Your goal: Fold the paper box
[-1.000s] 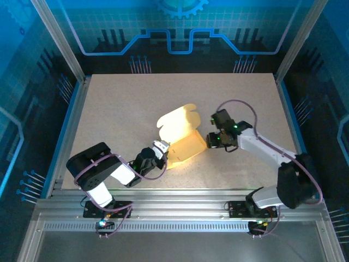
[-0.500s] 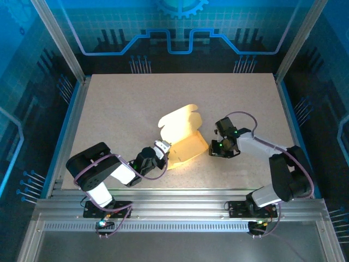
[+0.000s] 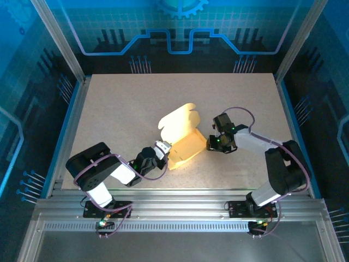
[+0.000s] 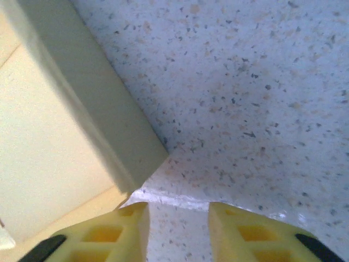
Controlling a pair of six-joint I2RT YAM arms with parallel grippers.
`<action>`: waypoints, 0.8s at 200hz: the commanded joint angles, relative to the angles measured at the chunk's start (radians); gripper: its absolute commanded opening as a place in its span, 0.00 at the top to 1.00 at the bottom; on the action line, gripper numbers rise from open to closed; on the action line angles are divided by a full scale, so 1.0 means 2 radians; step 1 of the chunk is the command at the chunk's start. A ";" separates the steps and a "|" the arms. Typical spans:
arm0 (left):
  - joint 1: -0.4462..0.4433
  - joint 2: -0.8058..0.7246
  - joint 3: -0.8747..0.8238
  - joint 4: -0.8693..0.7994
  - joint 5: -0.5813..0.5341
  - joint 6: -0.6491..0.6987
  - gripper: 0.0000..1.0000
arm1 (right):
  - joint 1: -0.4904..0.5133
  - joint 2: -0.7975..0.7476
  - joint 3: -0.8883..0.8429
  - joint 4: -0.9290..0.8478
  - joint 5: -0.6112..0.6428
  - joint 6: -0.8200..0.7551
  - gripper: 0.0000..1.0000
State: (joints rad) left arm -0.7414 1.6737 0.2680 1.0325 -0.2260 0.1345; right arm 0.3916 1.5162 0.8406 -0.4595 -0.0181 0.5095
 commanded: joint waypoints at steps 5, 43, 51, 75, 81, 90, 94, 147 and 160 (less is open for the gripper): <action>0.000 -0.004 0.007 -0.039 0.019 0.010 1.00 | 0.001 -0.044 0.009 -0.037 0.016 -0.070 0.56; 0.001 -0.002 0.010 -0.040 0.017 0.007 1.00 | 0.020 -0.016 0.056 -0.038 0.017 -0.160 0.49; 0.000 -0.002 0.011 -0.040 0.016 0.006 1.00 | 0.020 -0.002 0.067 -0.032 0.014 -0.168 0.49; 0.000 -0.003 0.011 -0.041 0.014 0.002 1.00 | 0.020 0.051 0.101 -0.026 0.012 -0.184 0.51; 0.001 -0.004 0.011 -0.041 0.013 0.001 1.00 | 0.020 0.064 0.110 -0.029 0.010 -0.186 0.52; 0.001 -0.007 0.009 -0.043 0.012 -0.001 1.00 | 0.020 0.082 0.124 -0.032 0.007 -0.189 0.53; 0.000 -0.008 0.010 -0.044 0.012 -0.002 1.00 | 0.020 0.090 0.129 -0.035 0.006 -0.190 0.54; 0.001 -0.021 0.016 -0.063 0.011 -0.009 0.99 | 0.030 0.129 0.150 -0.040 0.028 -0.194 0.72; 0.001 -0.024 0.019 -0.067 0.014 -0.014 0.96 | 0.032 0.130 0.149 -0.042 0.037 -0.193 0.75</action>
State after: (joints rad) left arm -0.7414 1.6440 0.2871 0.9653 -0.2188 0.1299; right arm 0.4355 1.7660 1.1118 -0.5137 0.0200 0.1314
